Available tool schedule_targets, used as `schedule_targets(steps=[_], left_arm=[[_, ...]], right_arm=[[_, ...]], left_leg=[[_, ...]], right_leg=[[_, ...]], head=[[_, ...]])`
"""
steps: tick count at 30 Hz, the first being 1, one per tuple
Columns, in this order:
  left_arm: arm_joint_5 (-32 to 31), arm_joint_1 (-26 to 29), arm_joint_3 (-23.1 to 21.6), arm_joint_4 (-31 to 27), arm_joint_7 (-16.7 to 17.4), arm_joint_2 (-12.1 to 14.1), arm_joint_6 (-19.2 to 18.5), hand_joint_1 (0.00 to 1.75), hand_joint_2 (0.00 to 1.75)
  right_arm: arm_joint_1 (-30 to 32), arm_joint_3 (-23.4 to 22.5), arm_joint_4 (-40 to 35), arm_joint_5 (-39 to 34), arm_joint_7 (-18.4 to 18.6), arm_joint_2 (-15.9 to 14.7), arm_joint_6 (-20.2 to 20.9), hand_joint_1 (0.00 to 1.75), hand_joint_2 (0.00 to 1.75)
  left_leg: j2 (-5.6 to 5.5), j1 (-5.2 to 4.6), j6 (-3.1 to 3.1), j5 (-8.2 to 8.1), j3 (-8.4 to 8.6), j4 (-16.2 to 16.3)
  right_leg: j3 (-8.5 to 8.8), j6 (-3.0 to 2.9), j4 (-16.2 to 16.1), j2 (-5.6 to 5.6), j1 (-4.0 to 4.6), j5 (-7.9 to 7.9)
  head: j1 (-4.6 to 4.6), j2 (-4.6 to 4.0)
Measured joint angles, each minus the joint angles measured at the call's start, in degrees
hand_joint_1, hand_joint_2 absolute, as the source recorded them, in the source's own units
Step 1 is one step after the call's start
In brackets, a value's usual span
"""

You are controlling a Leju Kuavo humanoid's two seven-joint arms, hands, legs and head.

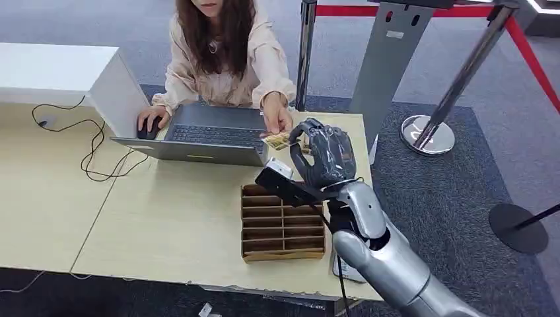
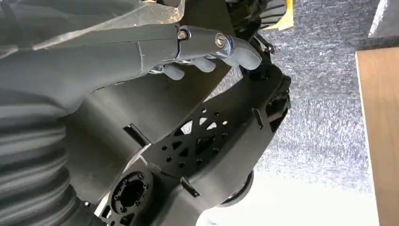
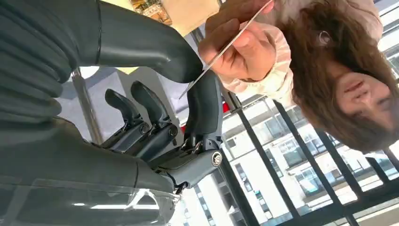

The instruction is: Pass the card to the sensor for recognition and then transmit it.

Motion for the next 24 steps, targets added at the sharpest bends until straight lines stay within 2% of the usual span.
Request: schedule_targets(steps=[8, 9, 10, 11, 12, 13, 18, 19, 24], left_arm=[[0.0, -0.1, 0.0, 0.0, 0.0, -0.3, 0.0, 0.0, 1.75], [0.0, -0.1, 0.0, 0.0, 0.0, -0.3, 0.0, 0.0, 1.75], [0.0, -0.1, 0.0, 0.0, 0.0, -0.3, 0.0, 0.0, 1.75], [0.0, -0.1, 0.0, 0.0, 0.0, -0.3, 0.1, 0.0, 1.75], [0.0, -0.1, 0.0, 0.0, 0.0, -0.3, 0.1, 0.0, 1.75], [0.0, -0.1, 0.0, 0.0, 0.0, -0.3, 0.1, 0.0, 1.75], [0.0, -0.1, 0.0, 0.0, -0.2, -0.3, 0.3, 0.0, 1.75], [0.0, -0.1, 0.0, 0.0, -0.2, -0.3, 0.3, 0.0, 1.75], [0.0, -0.1, 0.0, 0.0, -0.2, -0.3, 0.3, 0.0, 1.75]], right_arm=[[-0.1, 0.1, 2.1, 0.0, -0.1, 0.6, -0.2, 1.55, 1.75], [-0.1, 0.1, 2.3, 0.0, -0.1, 0.7, -0.3, 1.5, 1.75], [-0.1, 0.1, 2.5, 0.0, -0.2, 0.8, -0.3, 1.22, 1.75], [-0.2, 0.1, 2.7, 0.0, -0.3, 0.8, -0.4, 1.05, 1.75], [-0.2, 0.1, 2.9, 0.0, -0.4, 0.9, -0.5, 0.09, 1.75], [-0.3, 0.1, 3.0, 0.0, -0.4, 0.9, -0.5, 0.0, 1.75], [-0.4, 0.1, 3.8, 0.1, -0.6, 0.9, -1.3, 0.0, 1.75], [-0.4, 0.1, 4.0, 0.1, -0.6, 1.0, -1.4, 0.0, 0.0], [-0.4, 0.1, 4.6, 0.0, -0.9, 1.3, -2.3, 0.0, 0.0]], left_leg=[[0.0, -0.01, 0.0, 0.01, -0.01, 0.0], [0.0, -0.01, 0.0, 0.01, -0.01, 0.0], [0.0, -0.01, 0.0, 0.0, -0.01, 0.0], [0.0, -0.01, 0.0, 0.0, -0.01, 0.0], [0.0, -0.01, 0.0, 0.0, -0.01, 0.0], [0.0, -0.01, 0.0, 0.0, -0.01, 0.0], [0.0, -0.01, 0.0, 0.01, -0.01, 0.0], [0.0, -0.01, 0.0, 0.0, -0.01, 0.0], [0.0, -0.01, 0.0, 0.01, 0.0, 0.0]], right_leg=[[0.0, 0.0, 0.0, 0.0, -0.01, 0.0], [0.0, 0.0, 0.0, 0.0, -0.01, 0.0], [0.0, 0.0, 0.0, 0.0, -0.01, 0.0], [0.0, 0.0, 0.0, 0.0, -0.01, 0.0], [0.0, 0.0, 0.0, 0.0, -0.01, 0.0], [0.0, 0.0, 0.0, 0.0, -0.01, 0.0], [0.0, 0.0, 0.0, 0.0, -0.01, 0.0], [0.0, 0.0, 0.0, 0.0, -0.01, 0.0], [0.0, 0.0, 0.0, 0.0, -0.01, 0.0]], head=[[0.0, 0.0], [0.0, 0.0], [0.0, 0.0], [0.0, 0.0], [0.0, 0.0], [0.0, 0.0], [0.0, 0.02], [0.0, 0.0], [0.0, 0.0]])
